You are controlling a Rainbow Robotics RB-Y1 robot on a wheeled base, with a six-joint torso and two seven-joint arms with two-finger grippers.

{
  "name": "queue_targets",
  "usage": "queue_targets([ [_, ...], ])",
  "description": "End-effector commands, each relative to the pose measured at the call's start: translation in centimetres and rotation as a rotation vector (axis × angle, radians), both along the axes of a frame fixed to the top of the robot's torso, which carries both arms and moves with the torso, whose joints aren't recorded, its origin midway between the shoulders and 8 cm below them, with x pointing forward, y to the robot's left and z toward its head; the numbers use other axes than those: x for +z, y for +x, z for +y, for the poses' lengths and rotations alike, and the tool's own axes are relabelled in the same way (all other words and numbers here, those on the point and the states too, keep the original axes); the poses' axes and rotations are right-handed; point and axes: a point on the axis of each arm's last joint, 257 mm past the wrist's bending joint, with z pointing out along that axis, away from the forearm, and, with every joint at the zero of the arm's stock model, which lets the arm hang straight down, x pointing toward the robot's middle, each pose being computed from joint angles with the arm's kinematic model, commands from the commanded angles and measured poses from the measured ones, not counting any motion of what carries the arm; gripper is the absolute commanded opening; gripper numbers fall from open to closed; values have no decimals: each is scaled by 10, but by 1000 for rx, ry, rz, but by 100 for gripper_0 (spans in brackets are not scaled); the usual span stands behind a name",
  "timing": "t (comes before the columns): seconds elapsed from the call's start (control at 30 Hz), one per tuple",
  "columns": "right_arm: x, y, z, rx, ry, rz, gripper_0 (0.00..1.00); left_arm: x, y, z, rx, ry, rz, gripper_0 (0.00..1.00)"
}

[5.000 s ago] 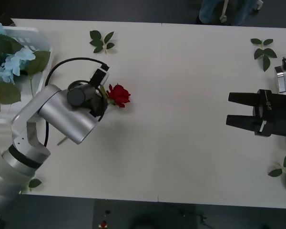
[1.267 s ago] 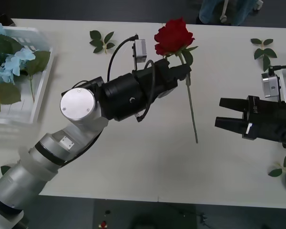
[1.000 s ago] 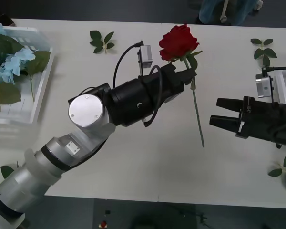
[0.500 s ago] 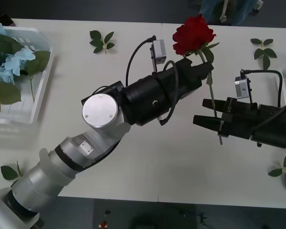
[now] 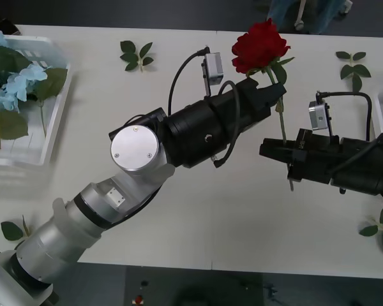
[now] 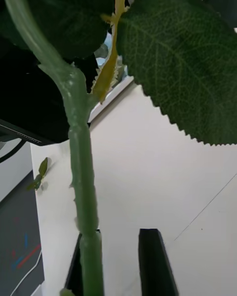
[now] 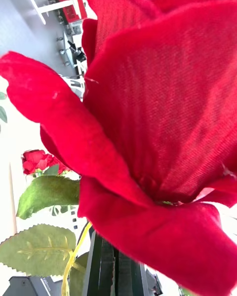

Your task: Put the red flowers into the right box and the blue flowers into the left box

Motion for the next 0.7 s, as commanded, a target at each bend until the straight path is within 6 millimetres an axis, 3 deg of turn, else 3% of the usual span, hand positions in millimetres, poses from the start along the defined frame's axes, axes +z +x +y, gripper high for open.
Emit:
queue_targets([
  [0.03, 14, 0, 2, 12, 2, -37, 0, 27, -15, -18, -45, -38, -22, 0],
  [0.13, 15, 0, 2, 12, 6, -35, 0, 27, -14, -17, -43, -37, -25, 7],
  [0.17, 15, 0, 2, 12, 9, -35, 0, 27, -13, -15, -37, -36, -25, 23],
  [0.2, 15, 0, 2, 14, 8, -35, 0, 26, -12, -15, -36, -34, -27, 30],
  [0.23, 15, 0, 2, 14, 11, -33, 0, 25, -10, -12, -28, -32, -26, 46],
  [0.4, 18, -1, 3, 17, 23, -28, 0, 22, 2, 3, 1, -10, -39, 79],
  [0.53, 24, 2, -3, 11, 20, -34, 0, 10, 15, 25, 33, 47, -58, 86],
  [0.7, 39, 12, -40, -32, -34, -45, 0, -21, 30, 71, 44, 235, -139, 87],
])
